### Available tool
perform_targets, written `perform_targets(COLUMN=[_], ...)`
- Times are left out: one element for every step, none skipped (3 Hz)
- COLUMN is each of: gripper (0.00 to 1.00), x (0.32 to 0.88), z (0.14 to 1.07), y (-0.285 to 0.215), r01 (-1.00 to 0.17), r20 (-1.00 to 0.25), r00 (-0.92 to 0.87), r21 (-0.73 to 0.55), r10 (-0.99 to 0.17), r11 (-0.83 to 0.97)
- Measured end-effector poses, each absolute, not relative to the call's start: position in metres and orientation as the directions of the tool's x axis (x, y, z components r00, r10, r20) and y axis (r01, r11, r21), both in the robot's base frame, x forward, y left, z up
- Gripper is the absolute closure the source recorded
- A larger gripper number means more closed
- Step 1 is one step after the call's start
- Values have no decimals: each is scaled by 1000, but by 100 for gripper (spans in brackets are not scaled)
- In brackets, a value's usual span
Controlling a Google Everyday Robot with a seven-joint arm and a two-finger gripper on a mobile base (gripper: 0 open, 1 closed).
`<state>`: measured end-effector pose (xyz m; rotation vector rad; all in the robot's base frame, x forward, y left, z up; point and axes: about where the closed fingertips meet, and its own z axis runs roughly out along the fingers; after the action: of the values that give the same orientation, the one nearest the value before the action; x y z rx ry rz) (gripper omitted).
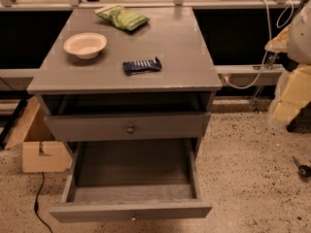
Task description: Place rxbar blueberry into middle drawer
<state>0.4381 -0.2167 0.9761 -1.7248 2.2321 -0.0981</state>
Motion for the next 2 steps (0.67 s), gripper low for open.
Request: perform_targets(gripper=[0,0], x=[444,490], z=[977,973], y=[-213,-188], r01=[-930,-937], r20=[-220,-295], r00=[-212,-152], r21=[-254,-261], r10=[-952,-943], r11=[266,233])
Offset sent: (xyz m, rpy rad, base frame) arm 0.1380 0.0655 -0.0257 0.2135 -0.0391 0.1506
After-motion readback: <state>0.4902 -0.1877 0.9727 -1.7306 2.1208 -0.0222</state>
